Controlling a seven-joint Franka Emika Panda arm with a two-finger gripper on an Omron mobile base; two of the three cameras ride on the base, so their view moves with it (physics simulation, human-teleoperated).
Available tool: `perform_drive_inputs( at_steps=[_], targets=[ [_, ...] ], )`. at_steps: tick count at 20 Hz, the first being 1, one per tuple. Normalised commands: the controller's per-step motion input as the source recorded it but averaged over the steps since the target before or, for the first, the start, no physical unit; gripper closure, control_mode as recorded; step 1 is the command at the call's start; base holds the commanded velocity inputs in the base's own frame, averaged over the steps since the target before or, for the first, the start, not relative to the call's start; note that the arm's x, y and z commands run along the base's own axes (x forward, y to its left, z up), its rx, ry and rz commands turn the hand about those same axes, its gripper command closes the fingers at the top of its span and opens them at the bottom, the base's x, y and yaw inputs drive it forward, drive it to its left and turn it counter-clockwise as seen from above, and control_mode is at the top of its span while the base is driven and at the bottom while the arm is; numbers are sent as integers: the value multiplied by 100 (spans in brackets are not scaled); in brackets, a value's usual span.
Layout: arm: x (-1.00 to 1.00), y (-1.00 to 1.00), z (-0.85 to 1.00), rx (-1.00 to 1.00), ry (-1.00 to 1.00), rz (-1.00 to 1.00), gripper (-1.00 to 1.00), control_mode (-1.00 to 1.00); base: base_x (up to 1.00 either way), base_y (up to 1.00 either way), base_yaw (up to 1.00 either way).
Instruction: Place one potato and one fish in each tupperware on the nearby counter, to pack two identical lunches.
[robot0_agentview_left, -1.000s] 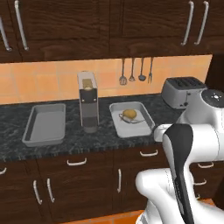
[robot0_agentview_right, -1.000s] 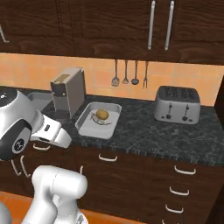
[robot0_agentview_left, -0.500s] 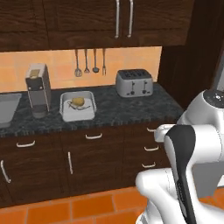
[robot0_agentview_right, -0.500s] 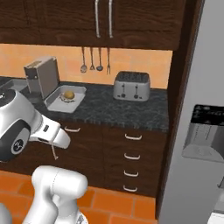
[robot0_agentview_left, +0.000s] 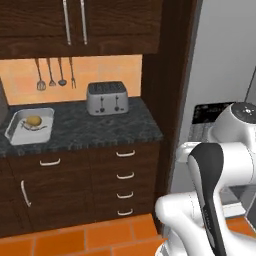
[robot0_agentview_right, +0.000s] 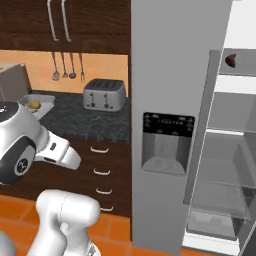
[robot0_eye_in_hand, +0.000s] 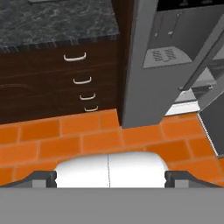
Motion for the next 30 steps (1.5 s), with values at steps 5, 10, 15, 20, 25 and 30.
perform_drive_inputs(
  at_steps=[5, 10, 15, 20, 25, 30],
  targets=[
    [0, 0, 0, 0, 0, 0, -100, 100, 0, -100, 0],
    [0, 0, 0, 0, 0, 0, -100, 100, 0, -100, 0],
    [0, 0, 0, 0, 0, 0, -100, 100, 0, -100, 0],
    [0, 0, 0, 0, 0, 0, -100, 100, 12, -73, 0],
    [0, 0, 0, 0, 0, 0, -100, 100, 64, 0, 0],
    [0, 0, 0, 0, 0, 0, -100, 100, 77, 0, 0]
  ],
)
